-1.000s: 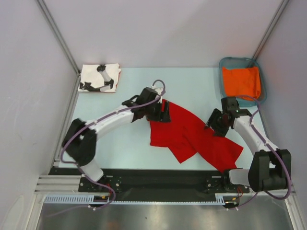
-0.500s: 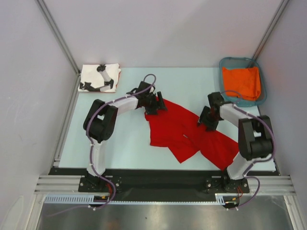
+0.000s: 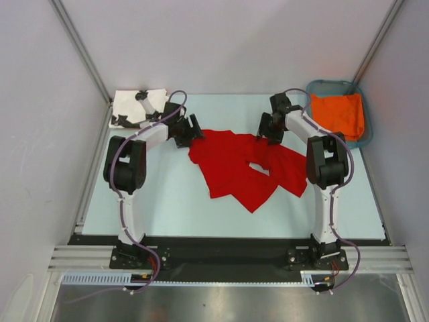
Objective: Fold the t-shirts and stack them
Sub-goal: Flatten the tshirt out
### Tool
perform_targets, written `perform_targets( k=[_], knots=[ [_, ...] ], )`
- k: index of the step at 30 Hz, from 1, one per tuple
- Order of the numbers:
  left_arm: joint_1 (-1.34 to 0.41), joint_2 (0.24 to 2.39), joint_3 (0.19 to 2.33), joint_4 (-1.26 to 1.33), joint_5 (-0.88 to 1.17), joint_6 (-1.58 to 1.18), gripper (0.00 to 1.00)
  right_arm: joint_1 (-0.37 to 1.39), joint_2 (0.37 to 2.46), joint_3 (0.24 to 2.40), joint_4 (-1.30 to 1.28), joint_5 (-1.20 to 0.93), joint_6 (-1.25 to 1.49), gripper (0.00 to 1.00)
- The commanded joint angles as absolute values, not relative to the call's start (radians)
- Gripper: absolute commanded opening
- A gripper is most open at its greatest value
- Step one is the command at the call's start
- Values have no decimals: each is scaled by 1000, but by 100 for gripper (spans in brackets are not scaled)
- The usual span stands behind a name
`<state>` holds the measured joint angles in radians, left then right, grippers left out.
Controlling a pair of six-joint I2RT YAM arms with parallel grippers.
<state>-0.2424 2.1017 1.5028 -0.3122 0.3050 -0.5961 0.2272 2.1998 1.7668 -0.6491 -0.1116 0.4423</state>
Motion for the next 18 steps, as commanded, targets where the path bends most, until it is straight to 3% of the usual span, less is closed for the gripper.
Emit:
perform_targets(
  k=[1,6,14,18],
  knots=[
    [-262,1955,1531,-374,235,-476,80,209,2061,1781,-775,-29,414,62],
    [-377,1706,1363,-417,124,-454,80,92,1716,1490,-775,-66,431,64],
    [-546,1323,910,-339,155,-707,58,-118,1312,1108,-807,-250,437,63],
    [-658,1344,810,-292,112,-778,57,-149,1209,991,-822,-261,440,60]
  ],
)
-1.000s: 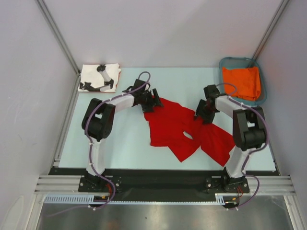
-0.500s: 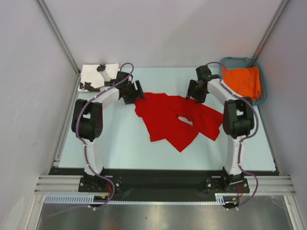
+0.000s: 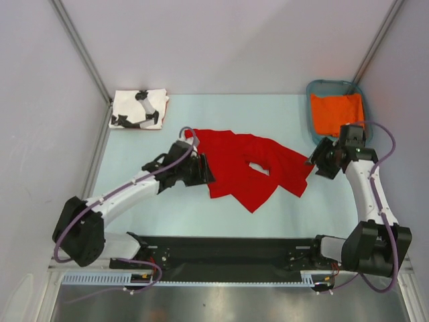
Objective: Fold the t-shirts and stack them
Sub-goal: Flatten the tshirt out
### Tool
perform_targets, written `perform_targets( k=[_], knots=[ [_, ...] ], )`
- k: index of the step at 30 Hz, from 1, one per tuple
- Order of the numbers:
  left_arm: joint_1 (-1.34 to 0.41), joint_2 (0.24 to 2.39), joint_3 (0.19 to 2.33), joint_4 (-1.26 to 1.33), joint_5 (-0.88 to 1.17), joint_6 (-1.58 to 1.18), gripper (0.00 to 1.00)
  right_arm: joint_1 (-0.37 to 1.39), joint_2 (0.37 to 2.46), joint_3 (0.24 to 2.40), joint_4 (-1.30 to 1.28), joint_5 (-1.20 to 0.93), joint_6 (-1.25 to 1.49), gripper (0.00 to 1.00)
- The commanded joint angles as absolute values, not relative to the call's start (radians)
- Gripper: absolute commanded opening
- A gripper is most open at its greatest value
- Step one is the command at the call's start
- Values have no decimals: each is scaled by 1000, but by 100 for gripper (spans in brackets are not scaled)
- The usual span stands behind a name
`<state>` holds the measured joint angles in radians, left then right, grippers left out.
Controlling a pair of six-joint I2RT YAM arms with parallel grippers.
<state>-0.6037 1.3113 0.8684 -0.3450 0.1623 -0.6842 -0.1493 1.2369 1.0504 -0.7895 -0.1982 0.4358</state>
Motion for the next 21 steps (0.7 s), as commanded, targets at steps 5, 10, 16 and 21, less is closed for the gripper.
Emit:
perform_targets(
  k=[5,10,16,21],
  knots=[
    [-683,1442,801,-241,75,-715,54,-150,1115,868,-804,-296,453,59],
    [-683,1474,808,-232,41,-572,69,-150,1091,835,-792,-325,425,59],
    [-655,1499,730,-48,269,-442,75,-152,1098,835,-762,-350,431,59],
    [-623,1549,695,33,327,-451,76,-152,1104,833,-738,-379,442,59]
  ],
)
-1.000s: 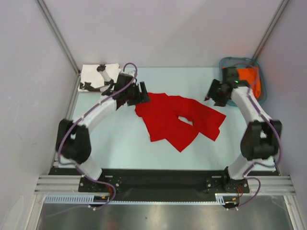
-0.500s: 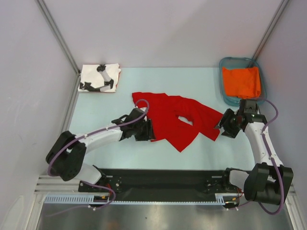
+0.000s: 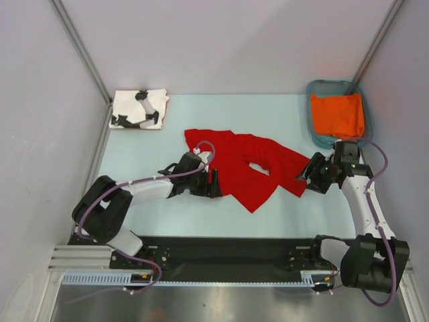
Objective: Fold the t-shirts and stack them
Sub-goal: Flatten the tshirt out
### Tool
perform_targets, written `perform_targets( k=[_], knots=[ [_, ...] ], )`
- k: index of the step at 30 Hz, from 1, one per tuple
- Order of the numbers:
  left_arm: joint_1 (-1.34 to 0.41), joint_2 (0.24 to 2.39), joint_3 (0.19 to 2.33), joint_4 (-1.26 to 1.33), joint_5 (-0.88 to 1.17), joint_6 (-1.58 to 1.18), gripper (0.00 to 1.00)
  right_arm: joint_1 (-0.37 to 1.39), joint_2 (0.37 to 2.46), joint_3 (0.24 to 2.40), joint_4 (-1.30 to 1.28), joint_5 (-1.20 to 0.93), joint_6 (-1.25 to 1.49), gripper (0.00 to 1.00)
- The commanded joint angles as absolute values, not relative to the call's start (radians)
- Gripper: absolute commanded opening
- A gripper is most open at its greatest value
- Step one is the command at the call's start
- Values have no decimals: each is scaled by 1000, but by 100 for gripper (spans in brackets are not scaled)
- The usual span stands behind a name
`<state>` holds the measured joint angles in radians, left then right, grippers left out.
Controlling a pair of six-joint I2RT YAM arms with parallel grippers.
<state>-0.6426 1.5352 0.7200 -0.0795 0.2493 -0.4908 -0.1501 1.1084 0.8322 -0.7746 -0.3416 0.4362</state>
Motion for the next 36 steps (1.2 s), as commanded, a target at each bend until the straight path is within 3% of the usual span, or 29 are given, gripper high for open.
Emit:
perform_targets(
  k=[1,6,19,26,28,30,36],
  knots=[
    [-615,1552,686,52,356,-460,76,-152,1103,831,-733,-380,443,59],
    [-577,1566,629,233,445,-534,77,-152,1109,821,-715,-390,460,59],
    [-572,1474,537,196,491,-684,66,-152,1111,789,-690,-379,511,58],
    [-558,1555,569,218,488,-687,62,-152,1114,773,-681,-377,548,57],
    [-558,1557,589,165,427,-674,58,-152,1111,772,-683,-377,552,58],
    [-558,1542,613,49,359,-670,60,-152,1108,773,-687,-371,549,57],
    [-557,1509,612,34,296,-647,61,-152,1101,770,-684,-368,543,57]
  ],
)
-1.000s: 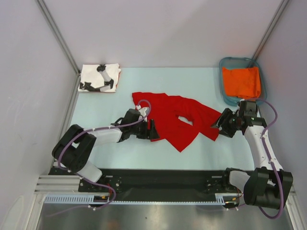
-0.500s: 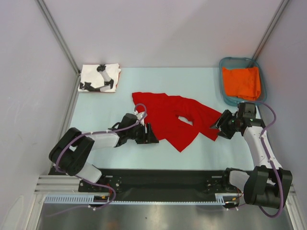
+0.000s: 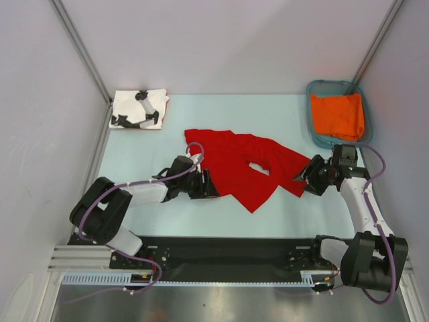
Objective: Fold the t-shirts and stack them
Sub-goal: Flatten the tshirt out
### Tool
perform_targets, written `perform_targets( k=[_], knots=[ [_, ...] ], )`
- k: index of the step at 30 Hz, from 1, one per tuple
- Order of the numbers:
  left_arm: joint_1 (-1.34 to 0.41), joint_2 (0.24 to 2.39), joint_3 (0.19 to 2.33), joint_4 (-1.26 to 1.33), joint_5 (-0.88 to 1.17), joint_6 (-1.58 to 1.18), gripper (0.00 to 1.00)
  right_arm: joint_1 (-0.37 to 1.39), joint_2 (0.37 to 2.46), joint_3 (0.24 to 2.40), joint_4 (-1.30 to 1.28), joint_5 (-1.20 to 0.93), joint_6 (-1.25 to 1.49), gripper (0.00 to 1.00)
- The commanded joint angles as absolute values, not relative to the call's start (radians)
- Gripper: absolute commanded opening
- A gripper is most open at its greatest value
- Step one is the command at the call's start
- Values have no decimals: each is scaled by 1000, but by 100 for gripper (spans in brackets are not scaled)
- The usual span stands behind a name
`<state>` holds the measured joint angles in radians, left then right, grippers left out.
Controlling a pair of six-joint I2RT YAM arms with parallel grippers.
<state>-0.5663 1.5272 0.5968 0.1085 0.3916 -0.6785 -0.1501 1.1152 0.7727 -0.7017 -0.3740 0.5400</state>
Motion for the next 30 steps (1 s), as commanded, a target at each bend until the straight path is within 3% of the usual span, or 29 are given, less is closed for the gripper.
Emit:
perform_targets(
  k=[1,14,16,20,21,30],
  knots=[
    [-551,1516,609,44,308,-650,61,-152,1101,770,-684,-368,545,57],
    [-540,1562,571,173,446,-698,50,-149,1141,671,-657,-223,679,54],
    [-535,1566,575,181,475,-701,37,-150,1158,643,-615,-221,701,53],
    [-531,1529,561,183,480,-710,14,-149,1183,585,-551,-203,758,43],
    [-529,1523,563,181,483,-706,0,-149,1184,581,-540,-196,768,41],
    [-518,1430,634,87,495,-657,0,-147,1230,575,-457,-77,723,40]
  ],
)
